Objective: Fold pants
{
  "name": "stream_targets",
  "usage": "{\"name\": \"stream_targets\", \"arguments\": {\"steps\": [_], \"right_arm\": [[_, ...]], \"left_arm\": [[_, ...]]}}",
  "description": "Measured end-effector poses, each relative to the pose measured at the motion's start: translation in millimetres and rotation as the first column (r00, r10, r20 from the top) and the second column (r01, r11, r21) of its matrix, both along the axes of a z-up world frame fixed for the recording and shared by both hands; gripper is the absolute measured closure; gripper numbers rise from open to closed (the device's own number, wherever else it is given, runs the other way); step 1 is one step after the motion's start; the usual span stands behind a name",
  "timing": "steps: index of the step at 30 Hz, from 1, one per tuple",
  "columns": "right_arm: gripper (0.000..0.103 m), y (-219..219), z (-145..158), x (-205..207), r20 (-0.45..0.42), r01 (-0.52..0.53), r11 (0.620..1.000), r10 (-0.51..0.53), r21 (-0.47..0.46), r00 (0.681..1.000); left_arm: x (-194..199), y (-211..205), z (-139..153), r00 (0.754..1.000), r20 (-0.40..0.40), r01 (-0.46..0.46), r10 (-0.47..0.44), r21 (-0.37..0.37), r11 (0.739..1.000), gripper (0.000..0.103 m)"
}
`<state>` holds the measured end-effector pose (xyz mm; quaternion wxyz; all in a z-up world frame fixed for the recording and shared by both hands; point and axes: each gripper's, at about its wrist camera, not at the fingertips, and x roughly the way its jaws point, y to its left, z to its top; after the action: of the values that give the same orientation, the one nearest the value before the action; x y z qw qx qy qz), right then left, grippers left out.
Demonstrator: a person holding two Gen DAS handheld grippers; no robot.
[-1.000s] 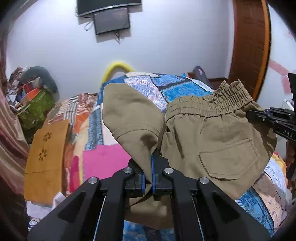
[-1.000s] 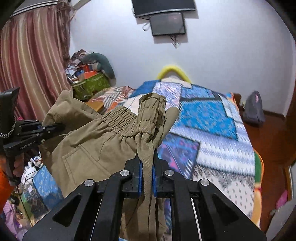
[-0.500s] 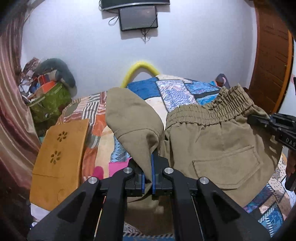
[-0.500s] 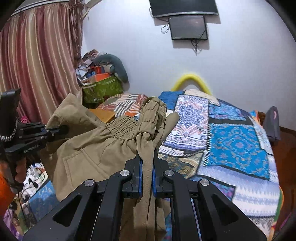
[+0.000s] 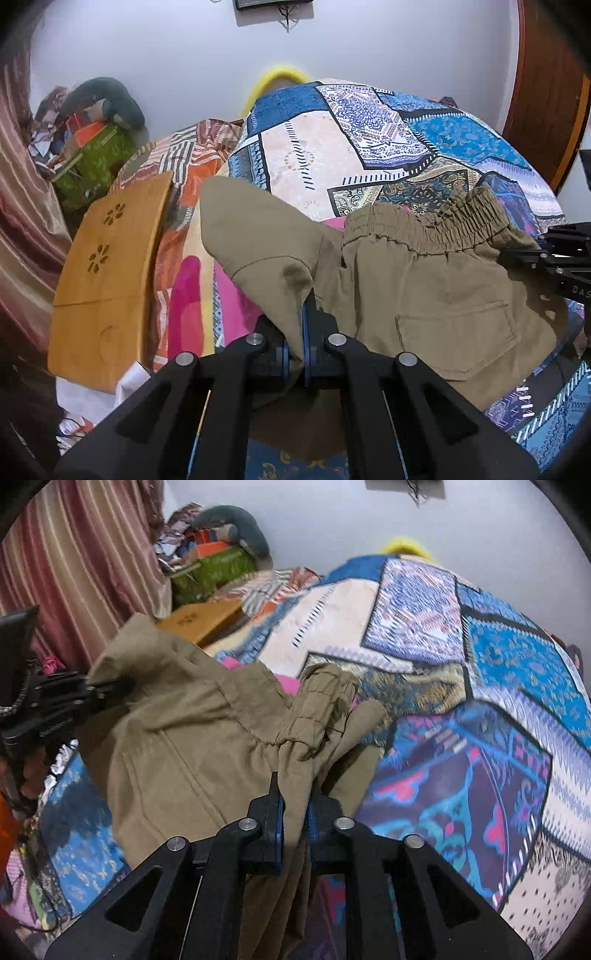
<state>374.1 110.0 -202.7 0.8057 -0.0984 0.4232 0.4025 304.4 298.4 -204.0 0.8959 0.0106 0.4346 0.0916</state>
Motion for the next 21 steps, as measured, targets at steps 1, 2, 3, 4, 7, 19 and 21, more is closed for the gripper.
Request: {"name": "stream_targets", "arguments": {"steps": [1, 2, 3, 4, 7, 19, 21], "right_arm": [[0.086, -2.9, 0.8, 0.3, -0.005, 0.010, 1.000, -0.010, -0.003, 1.000], [0.083, -5.3, 0.6, -0.1, -0.004, 0.018, 1.000, -0.018, -0.014, 1.000], [0.075, -6.7, -0.1, -1.2, 0.010, 0.027, 0.999, -0.026, -0.037, 1.000], [0.068, -7.4, -1.7, -1.3, 0.023, 0.034, 0.998, -0.033, -0.059, 0.999], [0.059, -11.2, -9.2, 3.5, 0.009, 0.042, 0.995, -0.041, -0.090, 0.999], [0.072, 10.5, -33.5, 31.1, -0.144, -0.024, 0.996, 0.012, -0.083, 0.990], [0.080, 4.9, -29.8, 32.1, -0.158, 0.000, 0.999, -0.007, -0.044, 0.987]], "left_arm": [[-0.1, 2.1, -1.0, 1.000, 0.000, -0.001, 0.001, -0.002, 1.000, 0.098], [-1.2, 2.5, -2.0, 1.000, 0.000, -0.003, 0.003, 0.000, 1.000, 0.098], [-1.4, 0.7, -2.1, 1.000, -0.001, -0.004, 0.004, 0.002, 1.000, 0.098], [-1.2, 0.5, -2.6, 1.000, -0.003, -0.006, 0.006, 0.004, 1.000, 0.098], [-1.6, 0.4, -4.2, 1.000, -0.003, -0.011, 0.011, 0.003, 1.000, 0.098], [-1.8, -3.9, -10.1, 1.000, -0.014, -0.014, 0.014, 0.012, 1.000, 0.098], [-2.2, -4.1, -8.2, 1.000, -0.008, -0.017, 0.017, 0.008, 1.000, 0.098]]}}
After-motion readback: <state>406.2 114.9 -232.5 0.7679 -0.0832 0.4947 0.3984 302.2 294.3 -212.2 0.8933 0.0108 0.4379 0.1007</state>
